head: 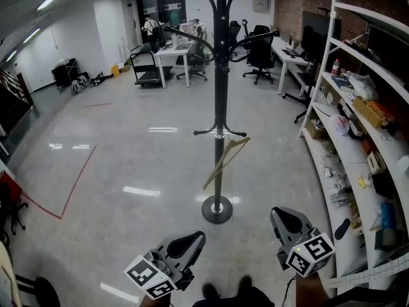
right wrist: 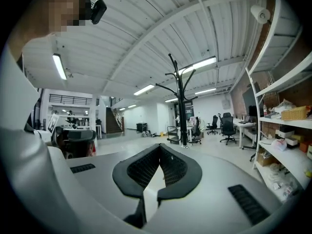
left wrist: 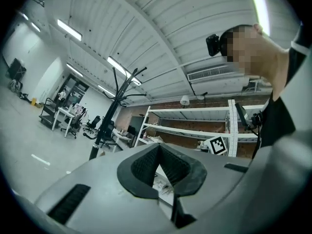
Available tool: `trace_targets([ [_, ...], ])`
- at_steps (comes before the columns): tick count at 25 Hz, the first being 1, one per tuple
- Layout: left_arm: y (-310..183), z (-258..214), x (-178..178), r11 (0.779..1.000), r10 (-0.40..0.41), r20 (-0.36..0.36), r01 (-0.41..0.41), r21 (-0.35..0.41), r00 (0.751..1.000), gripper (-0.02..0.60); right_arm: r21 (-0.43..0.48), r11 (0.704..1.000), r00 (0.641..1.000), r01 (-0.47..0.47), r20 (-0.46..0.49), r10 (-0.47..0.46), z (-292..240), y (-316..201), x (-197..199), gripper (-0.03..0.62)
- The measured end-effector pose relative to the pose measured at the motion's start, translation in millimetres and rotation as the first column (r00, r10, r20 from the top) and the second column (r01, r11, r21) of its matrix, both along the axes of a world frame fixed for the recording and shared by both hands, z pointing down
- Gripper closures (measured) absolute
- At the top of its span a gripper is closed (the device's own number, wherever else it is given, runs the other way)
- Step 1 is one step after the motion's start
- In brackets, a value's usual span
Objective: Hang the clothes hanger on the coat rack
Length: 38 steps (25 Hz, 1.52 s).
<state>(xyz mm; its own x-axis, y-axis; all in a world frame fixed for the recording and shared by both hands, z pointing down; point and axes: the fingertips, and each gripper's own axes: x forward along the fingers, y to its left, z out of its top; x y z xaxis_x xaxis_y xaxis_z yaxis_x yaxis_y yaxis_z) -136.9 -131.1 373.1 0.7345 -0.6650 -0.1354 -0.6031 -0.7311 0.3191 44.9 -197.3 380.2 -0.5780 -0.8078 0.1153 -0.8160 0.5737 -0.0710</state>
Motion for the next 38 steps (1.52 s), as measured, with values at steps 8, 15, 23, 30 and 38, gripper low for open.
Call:
trace_targets([
  [8,75,-15,36,0.998,-0.037,0.038,0.036,0.044,0.999,0.581,0.018,1.0,0.999,0.017,0.035,-0.017,-2,77,14,0.589],
  [15,164,-18,82,0.991,-0.135,0.109,0.133,0.03,0.985,0.58,0.04,0.994,0.995,0.097,-0.008,-0.097,-6,169,63,0.589],
  [23,251,-18,105,0.982,-0.185,0.187,0.186,0.012,0.965,0.58,0.075,0.99,0.992,0.119,0.026,-0.121,-19,249,89,0.589],
  [30,319,-18,82,0.977,-0.214,0.163,0.211,0.039,0.963,0.581,0.124,0.99,0.996,0.065,0.046,-0.071,-34,317,76,0.589],
  [38,424,9,23,0.984,-0.172,0.172,0.177,-0.014,0.97,0.58,0.101,0.993,0.998,0.062,0.008,-0.063,-14,431,16,0.589],
])
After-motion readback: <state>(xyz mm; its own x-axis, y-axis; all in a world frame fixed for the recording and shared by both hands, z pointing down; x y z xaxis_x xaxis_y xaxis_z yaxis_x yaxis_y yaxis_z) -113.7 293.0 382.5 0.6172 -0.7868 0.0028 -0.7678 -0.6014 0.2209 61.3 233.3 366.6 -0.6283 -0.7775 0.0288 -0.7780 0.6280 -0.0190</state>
